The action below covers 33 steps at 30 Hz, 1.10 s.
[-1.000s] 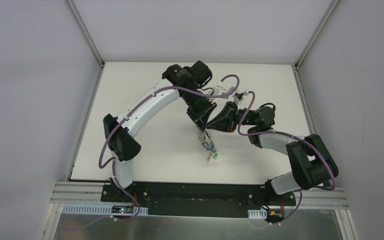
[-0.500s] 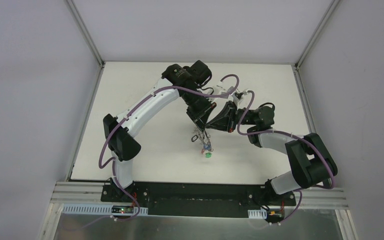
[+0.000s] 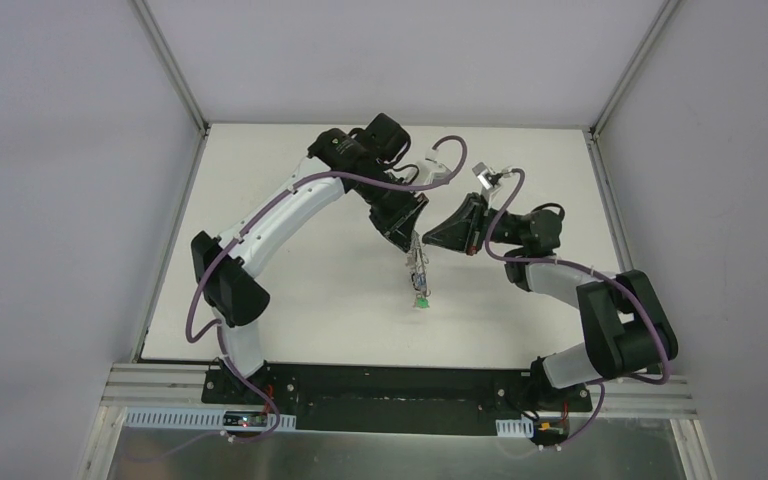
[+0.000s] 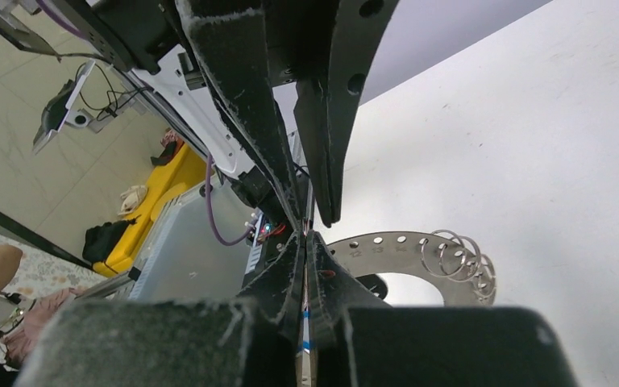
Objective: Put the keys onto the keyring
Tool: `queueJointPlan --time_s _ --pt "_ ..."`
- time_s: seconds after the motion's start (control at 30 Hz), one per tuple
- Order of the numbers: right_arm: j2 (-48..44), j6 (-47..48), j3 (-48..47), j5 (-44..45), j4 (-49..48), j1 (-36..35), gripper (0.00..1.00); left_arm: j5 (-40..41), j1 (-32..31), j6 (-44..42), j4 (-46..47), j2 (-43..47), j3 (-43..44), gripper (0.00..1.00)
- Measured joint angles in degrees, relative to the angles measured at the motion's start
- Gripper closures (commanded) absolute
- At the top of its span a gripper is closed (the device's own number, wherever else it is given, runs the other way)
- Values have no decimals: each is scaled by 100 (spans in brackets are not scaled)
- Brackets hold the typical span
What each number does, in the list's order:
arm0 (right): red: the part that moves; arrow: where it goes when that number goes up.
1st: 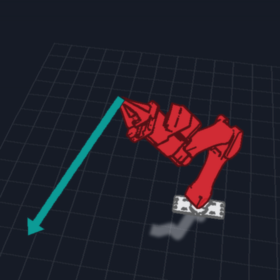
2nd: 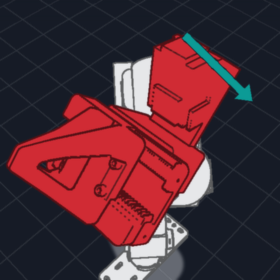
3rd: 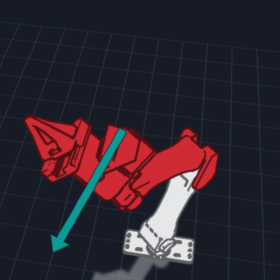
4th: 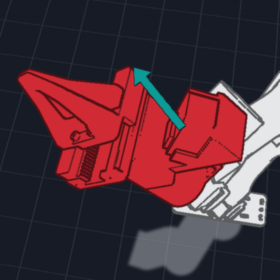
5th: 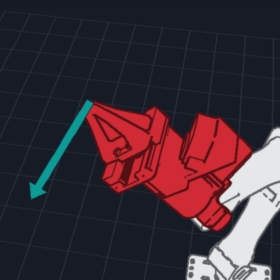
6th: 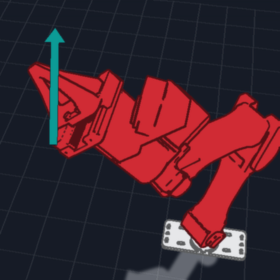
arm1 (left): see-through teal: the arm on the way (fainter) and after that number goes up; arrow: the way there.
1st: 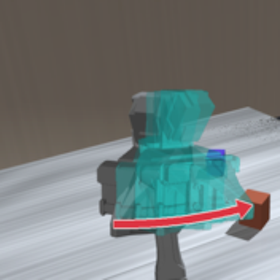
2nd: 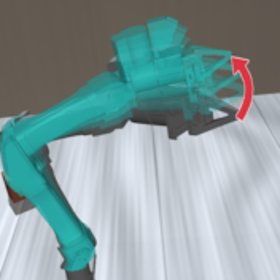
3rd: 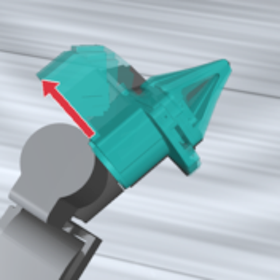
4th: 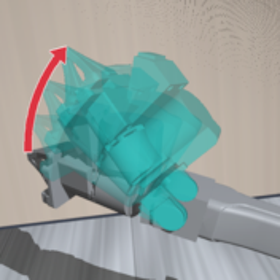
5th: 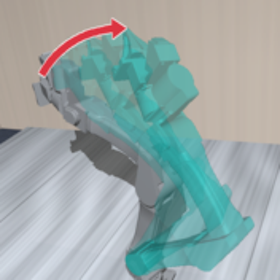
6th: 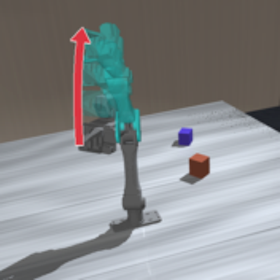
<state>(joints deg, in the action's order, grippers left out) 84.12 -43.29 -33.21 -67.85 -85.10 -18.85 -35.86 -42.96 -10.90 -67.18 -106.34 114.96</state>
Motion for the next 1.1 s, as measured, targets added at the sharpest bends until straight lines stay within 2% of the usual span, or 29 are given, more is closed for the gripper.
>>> queueJointPlan --time_s 0.5,0.8,0.87,1.03,1.1 --pt "-74 -378 0 369 -37 238 100 46 55 -212 1182 750 -907 76" --pt "-74 -431 0 424 -37 249 100 632 -289 -492 1541 761 -1075 76" --pt "-74 -431 0 422 -35 251 100 717 -350 -522 1598 761 -1078 79" --pt "-72 -428 0 420 -37 256 100 804 -354 -570 1725 763 -1167 97" --pt "-70 -428 0 415 -35 260 100 807 -348 -612 1775 763 -1233 100"
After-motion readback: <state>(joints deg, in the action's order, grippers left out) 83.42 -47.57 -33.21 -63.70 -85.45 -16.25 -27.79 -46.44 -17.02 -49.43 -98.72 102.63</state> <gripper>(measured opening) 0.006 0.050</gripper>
